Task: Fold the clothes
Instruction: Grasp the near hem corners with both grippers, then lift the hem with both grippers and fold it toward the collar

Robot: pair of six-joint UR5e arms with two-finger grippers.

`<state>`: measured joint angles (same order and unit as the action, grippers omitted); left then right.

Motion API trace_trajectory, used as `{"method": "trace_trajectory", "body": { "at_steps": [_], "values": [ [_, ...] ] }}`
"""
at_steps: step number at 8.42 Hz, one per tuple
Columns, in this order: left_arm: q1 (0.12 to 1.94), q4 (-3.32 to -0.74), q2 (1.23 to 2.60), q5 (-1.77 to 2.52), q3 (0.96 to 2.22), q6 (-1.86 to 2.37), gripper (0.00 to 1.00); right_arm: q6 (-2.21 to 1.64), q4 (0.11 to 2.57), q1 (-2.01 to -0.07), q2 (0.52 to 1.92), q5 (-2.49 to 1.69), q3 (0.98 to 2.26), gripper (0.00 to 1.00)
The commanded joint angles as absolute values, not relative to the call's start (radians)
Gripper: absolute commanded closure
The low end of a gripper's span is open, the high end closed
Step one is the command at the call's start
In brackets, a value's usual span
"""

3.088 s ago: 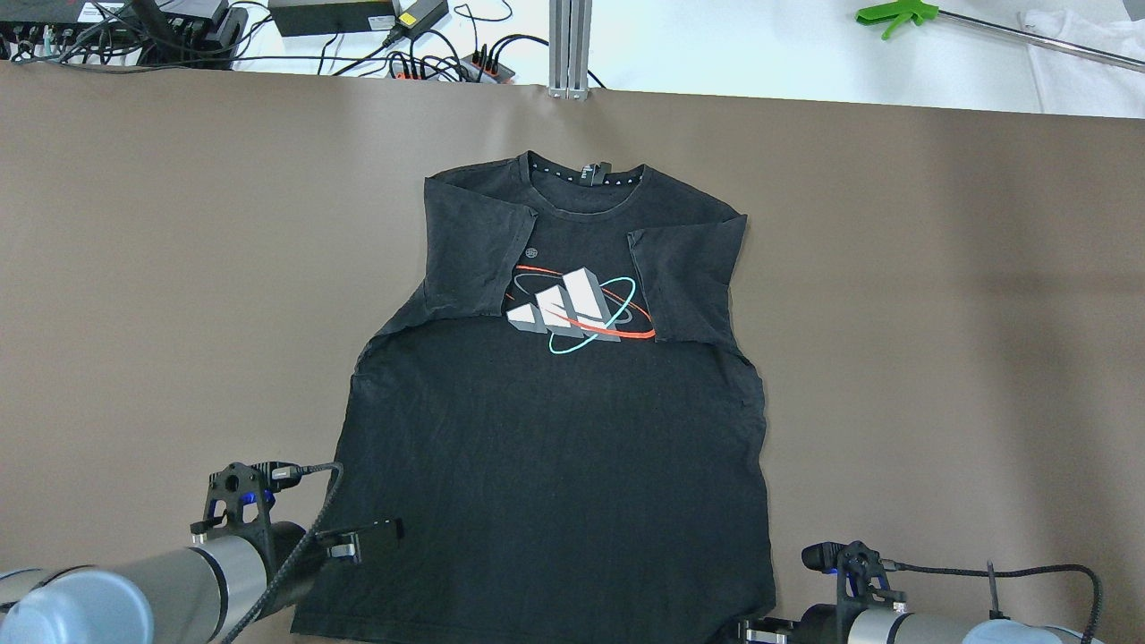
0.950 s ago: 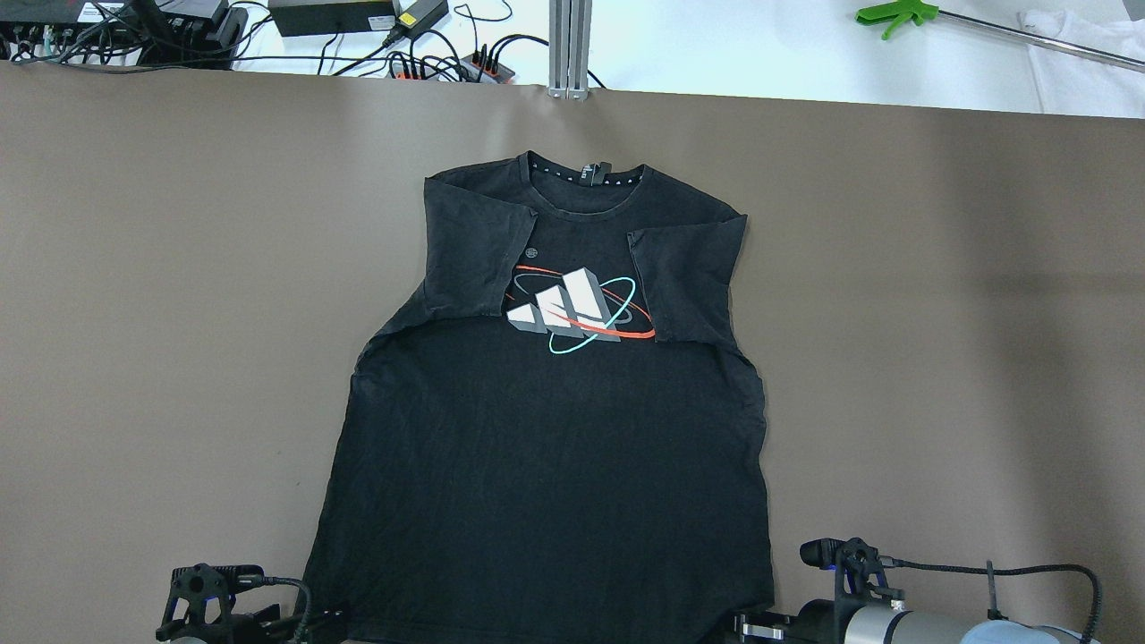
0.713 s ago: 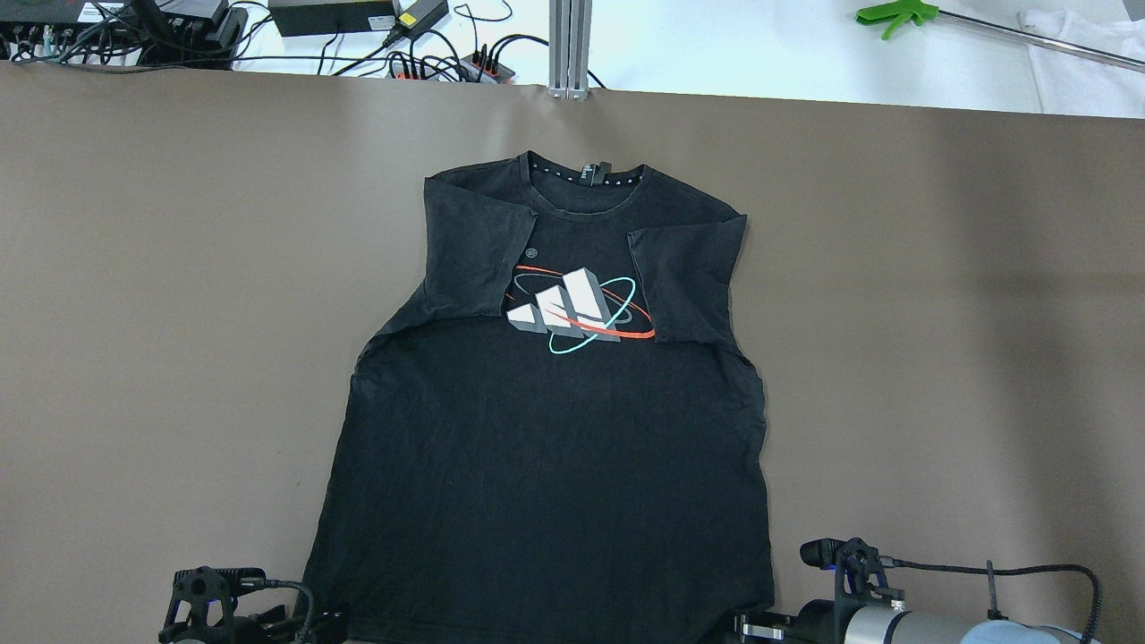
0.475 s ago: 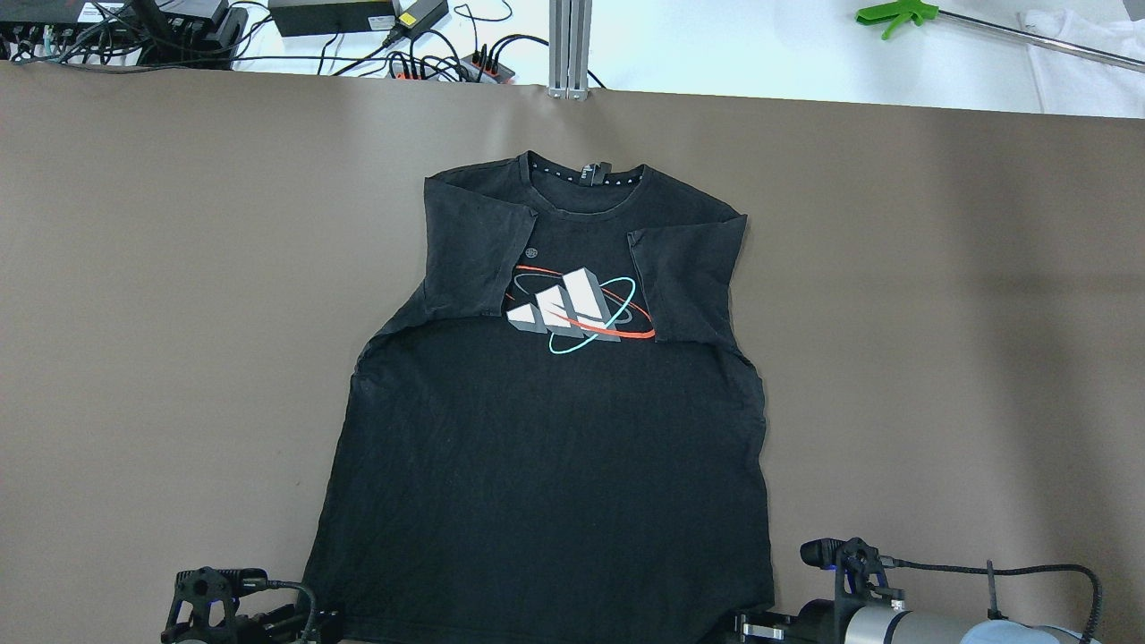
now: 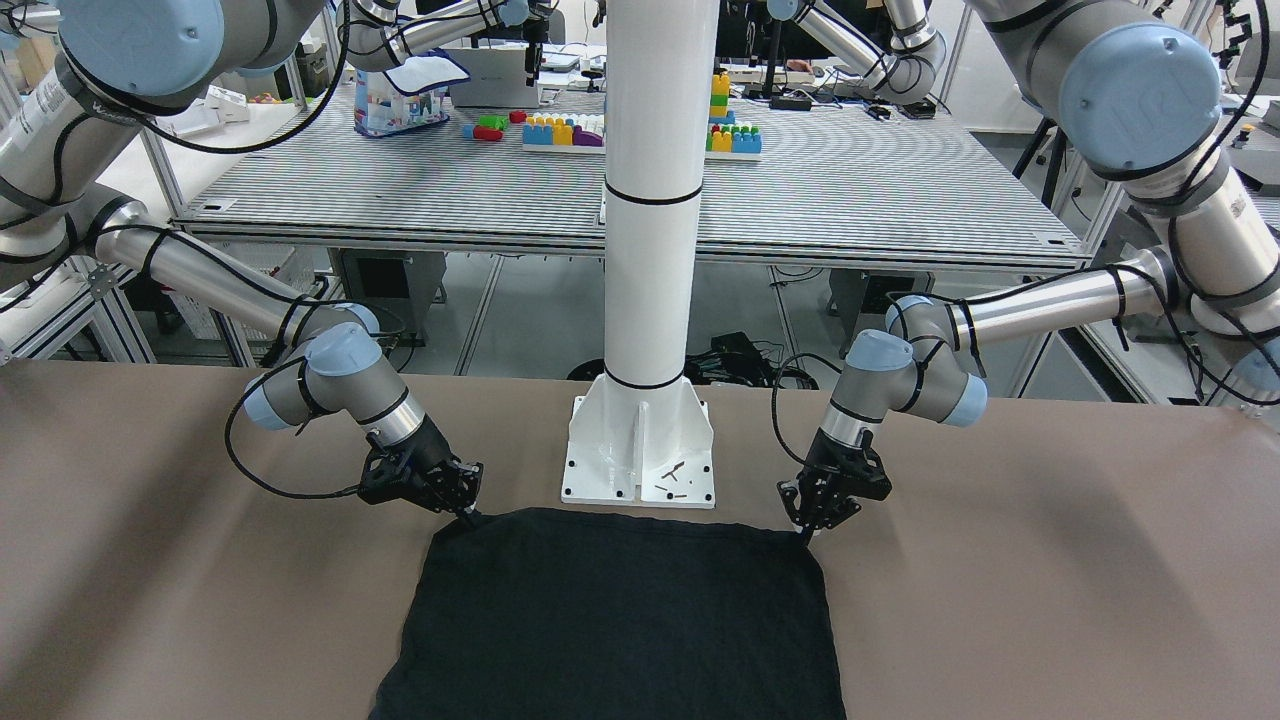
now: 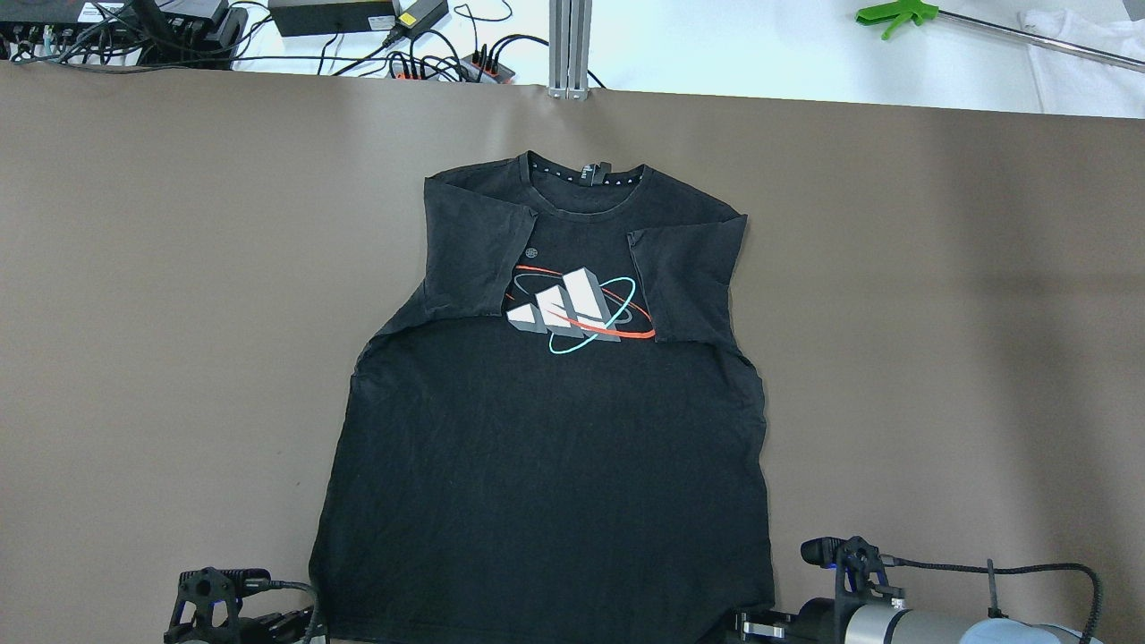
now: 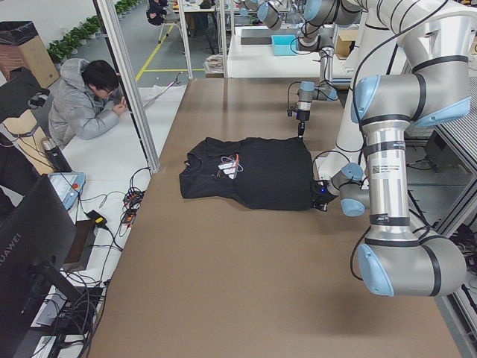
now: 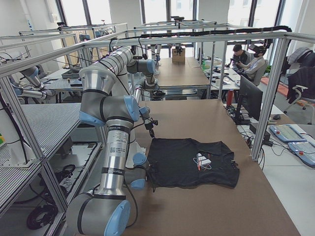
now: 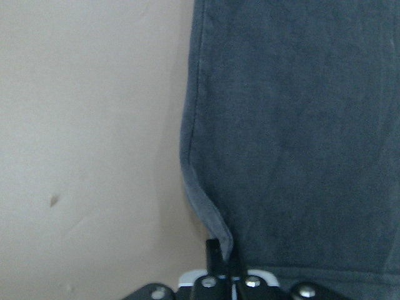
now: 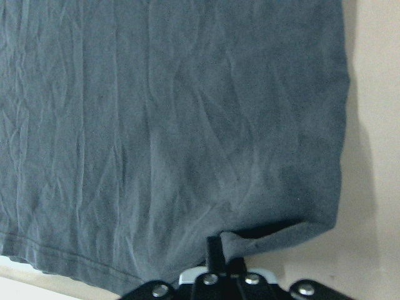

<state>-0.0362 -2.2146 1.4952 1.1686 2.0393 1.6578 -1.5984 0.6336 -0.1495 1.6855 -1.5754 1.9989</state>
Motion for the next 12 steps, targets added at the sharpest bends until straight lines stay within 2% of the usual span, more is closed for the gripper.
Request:
{"method": "trace_trajectory", "body": {
  "at_steps": [1, 4, 6, 7, 8, 12],
  "values": [
    [-0.032, -2.215, 1.503, 1.170, 2.052, 1.655, 1.00, -1.598, 0.634, -0.153, 1.684, -1.577, 2.002, 1.00],
    [0.024, -2.215, 1.500, 1.250, 2.256, 1.641, 1.00, -1.597, 0.632, -0.163, 1.686, -1.621, 2.106, 1.00],
    [0.177, -2.217, 1.499, 1.429, 2.343, 1.640, 1.00, -1.597, 0.608, -0.224, 1.689, -1.725, 2.132, 1.00],
    [0.261, -2.218, 1.494, 1.548, 2.388, 1.638, 1.00, -1.597, 0.512, -0.232, 1.710, -1.753, 2.132, 1.00],
    [0.320, -2.253, 1.497, 1.650, 2.408, 1.602, 1.00, -1.598, 0.382, -0.233, 1.750, -1.802, 2.129, 1.00],
    [0.301, -2.446, 1.399, 1.834, 2.419, 1.502, 1.00, -1.650, 0.022, -0.247, 1.857, -1.975, 2.106, 1.00]
  ]
}}
